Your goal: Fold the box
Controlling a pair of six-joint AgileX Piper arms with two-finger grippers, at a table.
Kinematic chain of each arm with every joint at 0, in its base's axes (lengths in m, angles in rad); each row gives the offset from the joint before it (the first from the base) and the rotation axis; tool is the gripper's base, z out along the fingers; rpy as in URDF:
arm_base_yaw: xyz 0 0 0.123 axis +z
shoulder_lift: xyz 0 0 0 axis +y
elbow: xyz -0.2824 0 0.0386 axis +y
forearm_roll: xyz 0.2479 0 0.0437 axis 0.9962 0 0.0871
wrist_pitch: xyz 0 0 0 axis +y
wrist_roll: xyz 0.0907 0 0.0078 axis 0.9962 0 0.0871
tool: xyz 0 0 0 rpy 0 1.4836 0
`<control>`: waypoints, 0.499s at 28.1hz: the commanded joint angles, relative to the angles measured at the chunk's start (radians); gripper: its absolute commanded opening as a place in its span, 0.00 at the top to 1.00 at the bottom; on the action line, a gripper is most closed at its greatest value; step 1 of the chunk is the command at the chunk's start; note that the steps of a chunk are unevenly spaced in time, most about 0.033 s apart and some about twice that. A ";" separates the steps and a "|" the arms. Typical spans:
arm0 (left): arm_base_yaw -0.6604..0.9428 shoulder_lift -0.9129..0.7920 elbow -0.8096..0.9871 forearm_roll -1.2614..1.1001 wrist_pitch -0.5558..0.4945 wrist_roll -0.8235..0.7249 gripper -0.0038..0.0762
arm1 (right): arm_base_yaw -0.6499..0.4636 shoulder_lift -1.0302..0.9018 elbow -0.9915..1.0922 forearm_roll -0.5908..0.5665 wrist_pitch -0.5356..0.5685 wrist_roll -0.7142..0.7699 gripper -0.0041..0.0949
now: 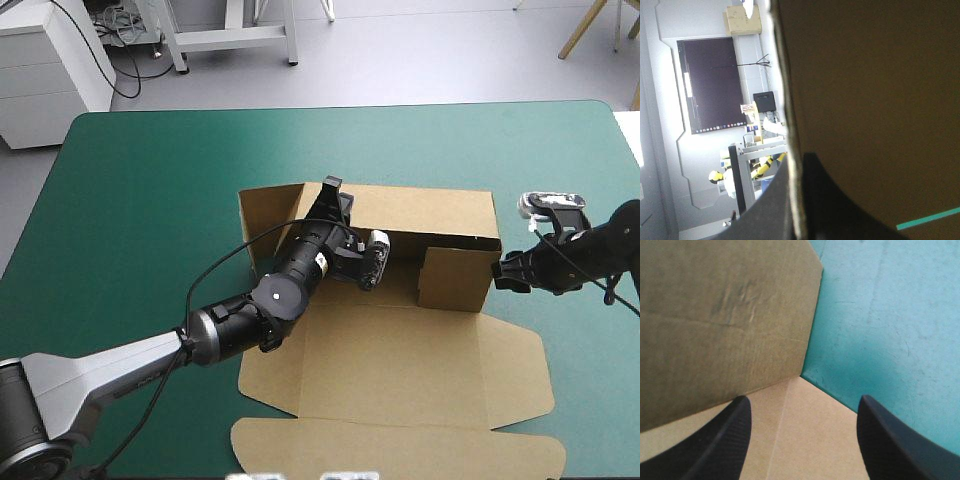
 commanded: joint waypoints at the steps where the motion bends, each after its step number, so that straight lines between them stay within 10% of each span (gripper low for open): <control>1: -0.002 -0.023 -0.016 0.085 0.039 0.041 0.96 | 0.002 -0.059 0.016 0.066 -0.059 -0.120 0.39; 14: -0.002 0.015 -0.016 0.088 0.037 0.043 0.96 | 0.002 -0.064 0.042 0.256 -0.157 -0.483 0.39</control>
